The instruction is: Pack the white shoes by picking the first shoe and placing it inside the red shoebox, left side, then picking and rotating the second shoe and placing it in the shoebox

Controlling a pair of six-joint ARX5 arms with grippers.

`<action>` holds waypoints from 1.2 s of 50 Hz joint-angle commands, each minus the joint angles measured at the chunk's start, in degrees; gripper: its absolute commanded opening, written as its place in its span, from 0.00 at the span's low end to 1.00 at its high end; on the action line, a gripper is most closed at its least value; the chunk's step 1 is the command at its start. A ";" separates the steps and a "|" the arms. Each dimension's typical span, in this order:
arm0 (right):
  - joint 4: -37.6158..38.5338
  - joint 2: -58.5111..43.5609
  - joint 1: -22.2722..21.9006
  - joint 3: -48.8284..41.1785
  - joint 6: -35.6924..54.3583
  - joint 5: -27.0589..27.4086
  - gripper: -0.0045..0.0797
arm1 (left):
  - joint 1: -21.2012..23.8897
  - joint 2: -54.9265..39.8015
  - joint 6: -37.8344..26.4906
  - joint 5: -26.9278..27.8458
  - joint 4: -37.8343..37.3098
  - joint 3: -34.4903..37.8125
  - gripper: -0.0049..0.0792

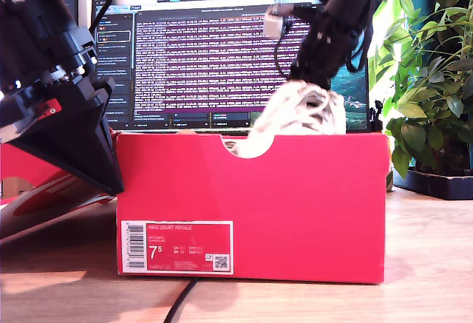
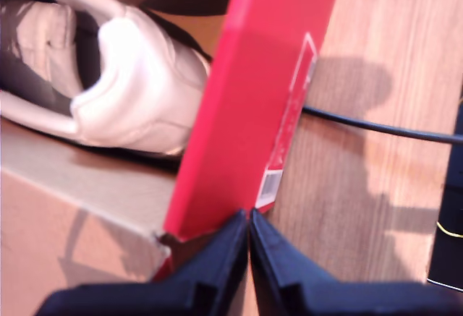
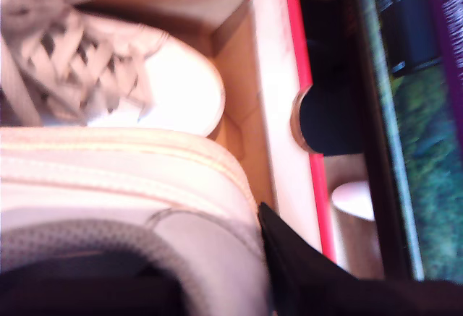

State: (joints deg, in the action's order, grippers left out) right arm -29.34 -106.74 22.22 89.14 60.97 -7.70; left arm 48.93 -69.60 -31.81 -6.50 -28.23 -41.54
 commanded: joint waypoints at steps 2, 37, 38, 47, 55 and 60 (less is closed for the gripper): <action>-1.20 -0.59 0.66 1.29 -0.48 -0.63 0.04 | -0.07 -0.15 -0.02 0.11 0.35 -0.26 0.04; -0.94 -5.70 3.74 1.33 -0.94 6.64 0.42 | -0.07 -0.15 -0.02 0.11 0.35 -0.26 0.04; -0.35 -5.70 3.93 1.38 -0.96 8.17 0.42 | -0.07 -0.15 -0.02 0.11 0.35 -0.26 0.04; 0.07 -5.68 5.95 4.02 -0.96 14.03 0.44 | -0.07 -0.15 -0.02 0.11 0.35 -0.26 0.04; -4.59 -5.44 7.93 9.88 -1.07 20.20 0.42 | -0.07 -0.15 -0.02 0.13 0.35 -0.26 0.04; -8.79 -5.31 9.07 14.60 -4.55 22.80 0.29 | -0.07 -0.15 -0.02 0.15 0.35 -0.26 0.04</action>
State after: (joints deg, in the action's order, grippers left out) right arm -36.49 -112.62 30.26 101.69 59.59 14.15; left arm 48.93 -69.60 -31.81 -6.33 -28.49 -41.54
